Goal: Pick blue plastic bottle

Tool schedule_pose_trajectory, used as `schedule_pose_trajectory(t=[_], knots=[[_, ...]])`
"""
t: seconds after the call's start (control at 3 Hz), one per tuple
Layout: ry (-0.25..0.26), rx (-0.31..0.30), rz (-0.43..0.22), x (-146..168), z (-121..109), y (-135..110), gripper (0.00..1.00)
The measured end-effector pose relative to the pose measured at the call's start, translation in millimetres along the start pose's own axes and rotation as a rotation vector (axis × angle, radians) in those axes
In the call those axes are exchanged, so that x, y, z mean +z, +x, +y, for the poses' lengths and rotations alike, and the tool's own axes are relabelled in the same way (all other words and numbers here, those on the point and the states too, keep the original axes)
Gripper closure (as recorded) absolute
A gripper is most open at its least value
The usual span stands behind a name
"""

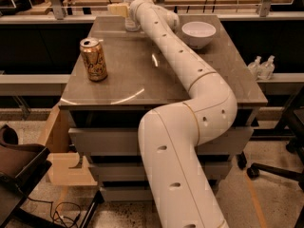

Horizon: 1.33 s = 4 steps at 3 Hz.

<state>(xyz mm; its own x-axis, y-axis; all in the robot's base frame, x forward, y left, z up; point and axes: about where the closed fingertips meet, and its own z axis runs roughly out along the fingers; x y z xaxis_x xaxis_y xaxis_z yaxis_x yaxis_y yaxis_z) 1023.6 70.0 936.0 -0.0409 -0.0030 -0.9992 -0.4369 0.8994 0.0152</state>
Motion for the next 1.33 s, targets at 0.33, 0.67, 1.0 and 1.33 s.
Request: schedule_pose_trajectory(t=[0.33, 0.67, 1.0, 1.33], knots=[[-0.007, -0.002, 0.001, 6.2, 2.9, 5.1, 0.19], [-0.008, -0.001, 0.0, 6.7, 3.8, 4.5, 0.42], [-0.01, -0.001, 0.001, 7.7, 5.6, 5.8, 0.64], [-0.012, -0.001, 0.002, 8.8, 7.4, 7.2, 0.87]])
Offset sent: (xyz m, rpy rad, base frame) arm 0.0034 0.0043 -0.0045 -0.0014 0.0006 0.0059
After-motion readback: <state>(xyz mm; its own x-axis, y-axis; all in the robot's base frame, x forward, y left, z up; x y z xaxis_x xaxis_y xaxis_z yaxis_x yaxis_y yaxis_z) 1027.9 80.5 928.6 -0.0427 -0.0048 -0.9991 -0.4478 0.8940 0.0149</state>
